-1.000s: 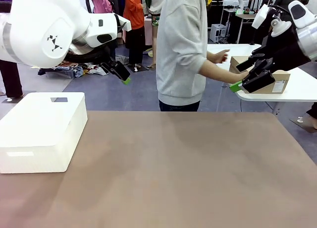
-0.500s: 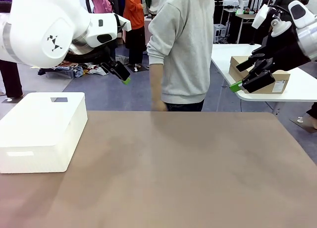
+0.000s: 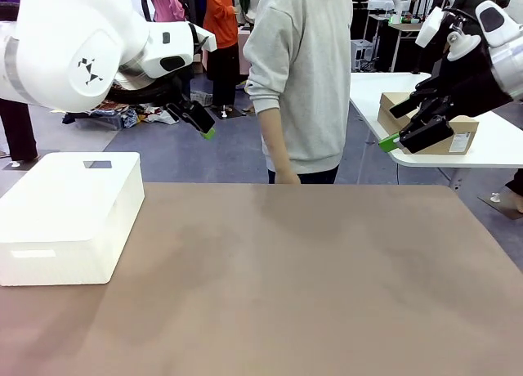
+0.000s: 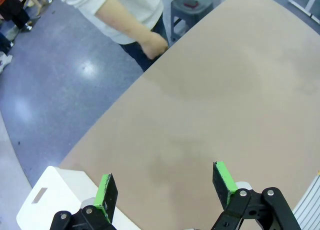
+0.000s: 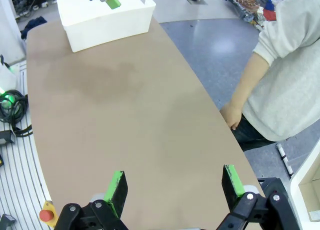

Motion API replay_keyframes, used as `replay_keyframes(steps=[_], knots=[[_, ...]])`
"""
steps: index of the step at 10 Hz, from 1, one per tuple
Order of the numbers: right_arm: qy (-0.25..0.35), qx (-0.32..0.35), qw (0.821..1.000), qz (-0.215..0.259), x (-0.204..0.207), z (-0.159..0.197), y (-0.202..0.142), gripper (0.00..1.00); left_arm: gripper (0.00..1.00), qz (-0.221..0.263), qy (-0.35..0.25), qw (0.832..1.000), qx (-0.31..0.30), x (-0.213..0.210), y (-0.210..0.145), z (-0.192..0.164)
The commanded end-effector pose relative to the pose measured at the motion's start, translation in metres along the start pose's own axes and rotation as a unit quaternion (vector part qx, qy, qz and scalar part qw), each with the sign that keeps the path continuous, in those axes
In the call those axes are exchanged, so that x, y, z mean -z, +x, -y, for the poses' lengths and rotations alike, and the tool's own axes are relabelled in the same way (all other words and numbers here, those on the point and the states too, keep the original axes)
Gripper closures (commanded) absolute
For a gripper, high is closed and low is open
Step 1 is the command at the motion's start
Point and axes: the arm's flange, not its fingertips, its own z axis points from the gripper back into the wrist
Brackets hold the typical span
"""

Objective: Pack the shoes into the box.
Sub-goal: Press down on the lid of the Shoes Box.

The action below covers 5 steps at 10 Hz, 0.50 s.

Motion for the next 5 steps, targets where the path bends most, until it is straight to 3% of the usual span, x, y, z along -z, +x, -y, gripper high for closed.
replay_keyframes(steps=[1,5], knots=[[-0.003,0.008,1.0,-0.002,0.0002,-0.0017,-0.0004,0.0,0.0,-0.002,0.006,1.0,-0.002,-0.0007,-0.0003,-0.0011],[-0.003,0.008,1.0,-0.002,0.0002,-0.0017,-0.0004,0.0,0.0,-0.002,0.006,1.0,-0.002,-0.0007,-0.0003,-0.0011]])
